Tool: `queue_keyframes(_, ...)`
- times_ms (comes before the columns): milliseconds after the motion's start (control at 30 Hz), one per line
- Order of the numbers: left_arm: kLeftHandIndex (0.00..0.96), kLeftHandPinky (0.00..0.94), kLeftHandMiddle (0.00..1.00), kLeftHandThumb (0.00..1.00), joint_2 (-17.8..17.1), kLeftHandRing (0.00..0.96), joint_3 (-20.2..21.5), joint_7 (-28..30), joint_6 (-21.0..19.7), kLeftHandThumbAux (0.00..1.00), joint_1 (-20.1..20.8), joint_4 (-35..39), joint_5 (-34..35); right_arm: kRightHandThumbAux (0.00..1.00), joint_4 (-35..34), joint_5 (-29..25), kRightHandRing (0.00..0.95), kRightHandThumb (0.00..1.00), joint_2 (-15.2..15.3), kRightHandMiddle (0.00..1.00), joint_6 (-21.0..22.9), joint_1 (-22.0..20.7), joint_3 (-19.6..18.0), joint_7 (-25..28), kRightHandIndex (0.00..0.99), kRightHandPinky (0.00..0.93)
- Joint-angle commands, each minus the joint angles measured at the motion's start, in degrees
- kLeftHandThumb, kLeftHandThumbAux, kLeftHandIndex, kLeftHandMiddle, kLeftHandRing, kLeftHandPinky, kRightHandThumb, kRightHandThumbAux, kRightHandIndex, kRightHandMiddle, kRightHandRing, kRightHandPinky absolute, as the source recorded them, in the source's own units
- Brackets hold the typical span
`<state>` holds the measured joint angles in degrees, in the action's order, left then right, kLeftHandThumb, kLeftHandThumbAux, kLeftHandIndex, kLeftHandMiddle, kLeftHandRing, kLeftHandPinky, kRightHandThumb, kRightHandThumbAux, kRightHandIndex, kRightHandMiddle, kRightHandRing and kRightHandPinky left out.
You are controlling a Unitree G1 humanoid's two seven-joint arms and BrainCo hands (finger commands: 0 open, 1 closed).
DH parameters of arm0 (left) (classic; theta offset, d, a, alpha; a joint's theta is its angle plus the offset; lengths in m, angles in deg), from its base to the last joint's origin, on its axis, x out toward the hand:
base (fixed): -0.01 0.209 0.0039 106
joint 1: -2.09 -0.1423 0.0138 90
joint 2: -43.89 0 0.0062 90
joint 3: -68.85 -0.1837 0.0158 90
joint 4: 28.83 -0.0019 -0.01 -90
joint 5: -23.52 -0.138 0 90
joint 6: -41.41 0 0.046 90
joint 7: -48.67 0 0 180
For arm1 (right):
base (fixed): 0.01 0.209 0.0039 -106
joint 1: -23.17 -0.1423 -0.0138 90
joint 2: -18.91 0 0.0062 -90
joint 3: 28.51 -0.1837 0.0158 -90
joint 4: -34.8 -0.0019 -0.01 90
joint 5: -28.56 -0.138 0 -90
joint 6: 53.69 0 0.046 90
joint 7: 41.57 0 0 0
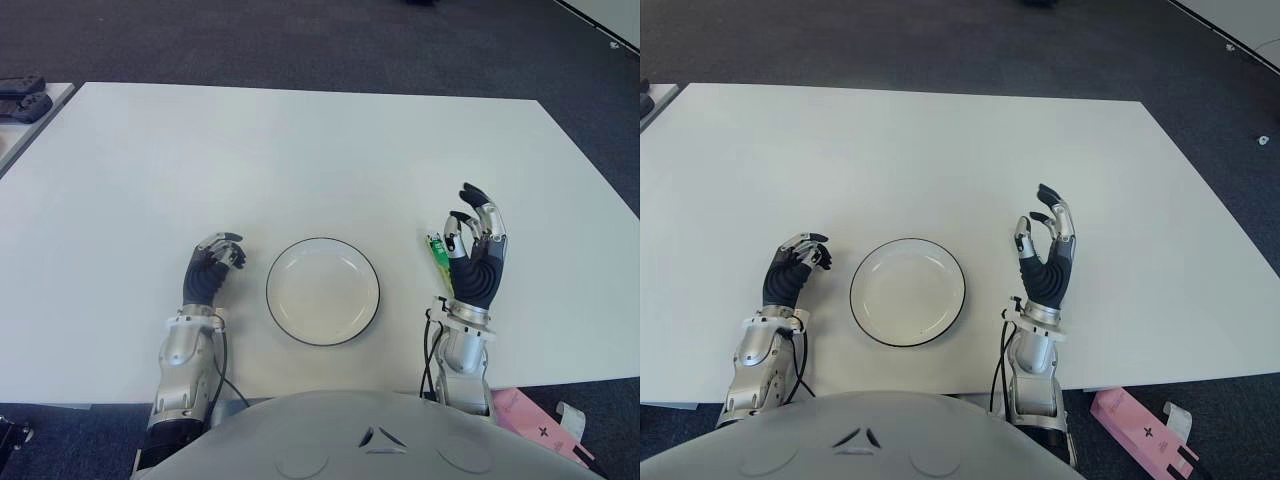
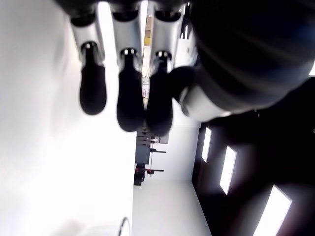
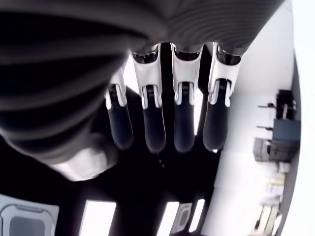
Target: Put the toothpaste on the table into the plate.
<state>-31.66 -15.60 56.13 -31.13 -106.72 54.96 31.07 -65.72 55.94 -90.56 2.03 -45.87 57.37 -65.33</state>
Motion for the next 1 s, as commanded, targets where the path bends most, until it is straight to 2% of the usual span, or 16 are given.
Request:
queue_keyframes(33, 0.439, 0.596, 0.626, 0.706, 0.61, 0.61, -0.67, 0.11, -0.18, 0.716, 0.2, -1.35, -0.22, 0.213, -5.91, 6.41, 0.002, 0.538, -1.35, 0.003, 8.46, 3.35, -1.17, -0.03, 0.004, 0.008)
queue_keyframes(167, 0.439, 0.598, 0.627, 0.707, 1.01, 0.612, -0.93, -0.24, 0.48, 0.716, 0.29, -1.59, -0.7, 0.163, -10.78, 7.05, 0.0, 0.541, -0.98, 0.0, 15.51, 3.83, -0.99, 3.69, 0.0, 0.001)
queue_keyframes(300, 0.439, 0.601, 0.628, 0.707, 1.4, 0.615, -1.14, -0.46, 1.14, 0.716, 0.4, -1.86, -1.09, 0.147, -14.41, 7.38, 0.0, 0.553, 0.21, 0.0, 24.11, 0.69, -1.55, 8.59, 0.0, 0.0)
queue_keyframes(433, 0.439, 0.6, 0.63, 0.707, 1.86, 0.617, -1.3, -0.6, 1.36, 0.716, 0.51, -2.24, -1.25, 0.142, -14.85, 8.92, 0.0, 0.567, 1.48, 0.0, 29.62, -0.6, -1.35, 11.14, 0.0, 0.0)
queue_keyframes(633, 0.439, 0.603, 0.633, 0.708, 2.59, 0.619, -1.55, -1.09, 1.39, 0.715, 0.43, -2.31, -1.33, 0.132, -16.43, 14.08, 0.0, 0.572, 3.08, 0.0, 37.88, -0.07, 0.25, 15.24, 0.0, 0.0)
queue_keyframes(767, 0.439, 0.607, 0.634, 0.71, 2.82, 0.62, -1.46, -1.14, 1.7, 0.714, 0.38, -2.49, -1.14, 0.118, -18.3, 19.13, 0.0, 0.561, 4.52, 0.0, 45.72, -0.03, 1.66, 21.22, 0.0, 0.0)
queue_keyframes(1000, 0.439, 0.602, 0.632, 0.709, 2.89, 0.618, -1.51, -1.03, 2.88, 0.715, 0.26, -3.17, -1.22, 0.093, -17.56, 24.51, 0.0, 0.556, 8.05, 0.0, 54.47, -1.46, 3.14, 29.34, 0.0, 0.0)
